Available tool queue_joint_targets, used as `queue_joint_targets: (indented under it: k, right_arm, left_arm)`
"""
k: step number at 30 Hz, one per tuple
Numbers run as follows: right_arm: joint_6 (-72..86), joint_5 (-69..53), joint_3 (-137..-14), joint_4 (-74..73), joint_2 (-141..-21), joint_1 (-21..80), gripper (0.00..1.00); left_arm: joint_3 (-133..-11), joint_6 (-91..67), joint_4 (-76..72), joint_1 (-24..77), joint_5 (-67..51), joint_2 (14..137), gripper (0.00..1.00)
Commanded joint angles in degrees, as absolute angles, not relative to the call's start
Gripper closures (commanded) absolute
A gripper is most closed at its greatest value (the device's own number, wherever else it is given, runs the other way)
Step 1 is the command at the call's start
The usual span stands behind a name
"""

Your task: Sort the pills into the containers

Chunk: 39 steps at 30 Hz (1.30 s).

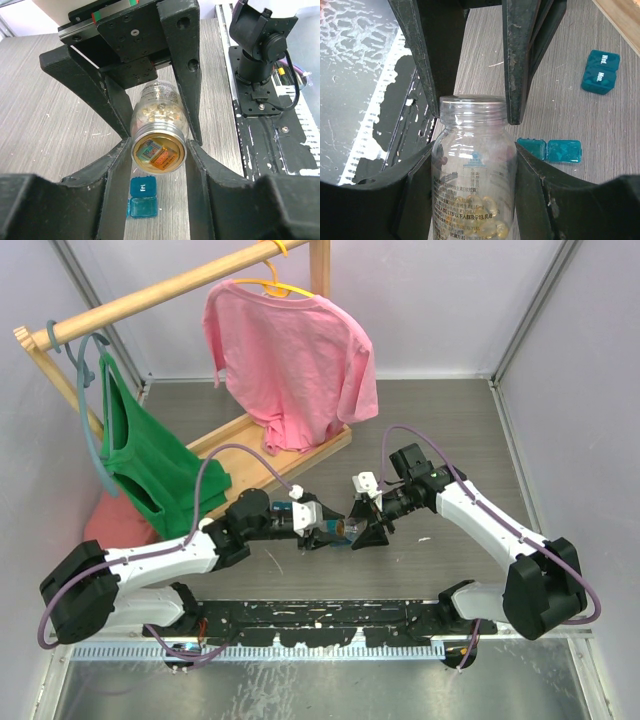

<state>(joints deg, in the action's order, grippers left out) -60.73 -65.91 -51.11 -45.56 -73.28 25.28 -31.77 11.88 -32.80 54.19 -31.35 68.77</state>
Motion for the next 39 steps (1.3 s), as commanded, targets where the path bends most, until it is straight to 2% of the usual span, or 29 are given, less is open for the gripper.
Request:
queue_joint_targets:
  k: [1,2,6,9,11,15,19,25,30,34,39]
  right_arm:
    - [-61.45,-67.70,-53.37,-45.42,-72.77,25.15,0.99]
    - [-61.51,-67.76,-53.40,-45.51,-72.70,25.20,0.99]
    - [-61.50,-67.74,-53.42,-45.46,-72.79,25.22,0.99]
    - [-61.45,-67.76,-53.39,-45.52,-72.91,25.22,0.99]
    - [-61.44,-67.76,-53.40,-45.44,-72.85,25.18,0.99]
    - [-61.43,-67.74,-53.40,-45.44,-72.97,25.15,0.99]
    - [-61.41,-67.74,-53.39,-45.53,-72.87,25.18,0.99]
    - [-61.34,-67.86,-53.56,-45.62,-72.80,25.16,0.99]
    - [-61.19,-68.32,-53.93,-45.80,-72.44,24.19,0.99]
    - [-60.74,-69.31,-53.84,-45.73,-71.58,22.28,0.99]
    - [-59.72,-70.38,-53.50,-45.00,-70.96,20.34,0.99]
  left_arm:
    - [-32.18,6.72,-38.34,53.96,-31.06,66.75,0.74]
    - [-31.69,3.88,-39.47,53.92,-30.25,66.33,0.77]
    - [-29.92,-15.72,-43.36,53.94,-22.38,65.51,0.80]
    - [-30.49,-31.89,-37.65,53.97,-13.24,64.84,0.93]
    - [-31.59,-41.53,-32.75,54.14,-8.86,64.69,0.96]
    - [-30.37,-56.94,-32.33,55.90,-1.10,64.00,0.99]
    - [-31.34,-69.27,-24.23,57.73,5.68,60.81,1.00]
    - [-32.46,-69.65,-8.14,58.10,12.17,52.47,0.98]
    - [-32.23,-66.54,10.87,58.14,15.78,46.75,0.98]
    - [-33.27,-57.13,25.79,58.10,18.58,46.04,0.92]
    - [-32.98,-53.55,38.29,58.10,29.93,49.35,0.90]
